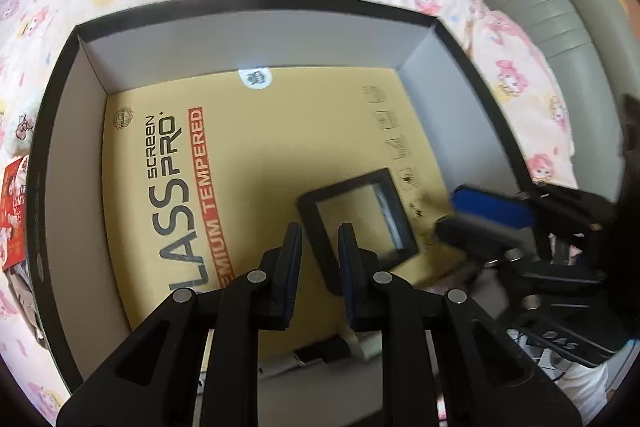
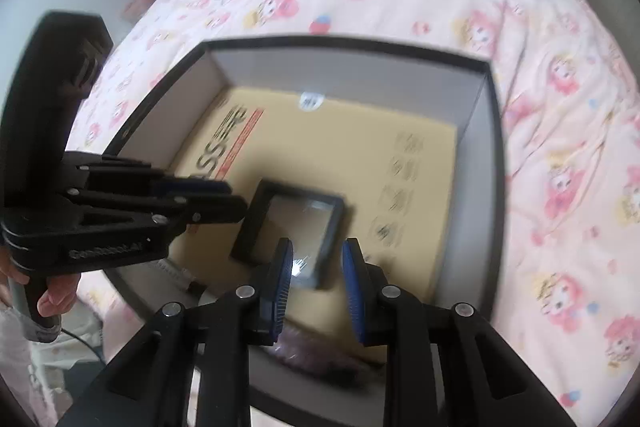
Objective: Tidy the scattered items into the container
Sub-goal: 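Lower the black frame into the box and open the left gripper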
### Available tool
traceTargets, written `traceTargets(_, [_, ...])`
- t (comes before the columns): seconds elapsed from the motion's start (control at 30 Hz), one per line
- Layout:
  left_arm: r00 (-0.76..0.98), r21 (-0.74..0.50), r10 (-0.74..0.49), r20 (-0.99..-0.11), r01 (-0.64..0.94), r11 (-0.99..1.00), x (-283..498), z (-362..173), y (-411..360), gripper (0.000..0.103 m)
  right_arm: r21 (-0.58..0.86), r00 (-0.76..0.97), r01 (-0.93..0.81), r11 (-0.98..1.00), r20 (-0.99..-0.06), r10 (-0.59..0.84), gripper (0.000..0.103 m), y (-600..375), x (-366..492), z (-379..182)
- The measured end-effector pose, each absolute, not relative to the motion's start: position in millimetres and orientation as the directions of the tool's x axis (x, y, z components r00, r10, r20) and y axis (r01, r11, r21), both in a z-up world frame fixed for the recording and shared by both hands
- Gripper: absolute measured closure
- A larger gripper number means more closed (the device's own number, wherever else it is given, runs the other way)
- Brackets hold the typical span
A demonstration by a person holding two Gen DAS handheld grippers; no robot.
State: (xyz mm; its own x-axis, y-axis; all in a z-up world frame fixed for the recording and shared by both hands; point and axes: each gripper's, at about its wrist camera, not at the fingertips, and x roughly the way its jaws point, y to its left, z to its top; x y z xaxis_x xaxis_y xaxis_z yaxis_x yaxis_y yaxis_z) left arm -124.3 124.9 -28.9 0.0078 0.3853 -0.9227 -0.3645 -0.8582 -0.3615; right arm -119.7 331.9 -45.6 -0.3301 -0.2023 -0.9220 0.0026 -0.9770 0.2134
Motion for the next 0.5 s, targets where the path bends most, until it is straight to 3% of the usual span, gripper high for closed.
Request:
traceTargets(0.37, [0.123, -0.355, 0.334, -0.935, -0.39, -0.85, -94.6, -36.2, 160.2, 0.087, 0.145, -0.307, 0.026, -0.989, -0.941, -0.146, 0.08, 320.0, -118.0, -58.1])
traceTargets(0.5, [0.164, -0.401, 0.366, -0.916, -0.384, -0.832, -79.5, -35.2, 174.5, 0.086, 0.127, -0.316, 0.035, -0.991, -0.94, -0.132, 0.081, 322.9, -116.6, -55.8])
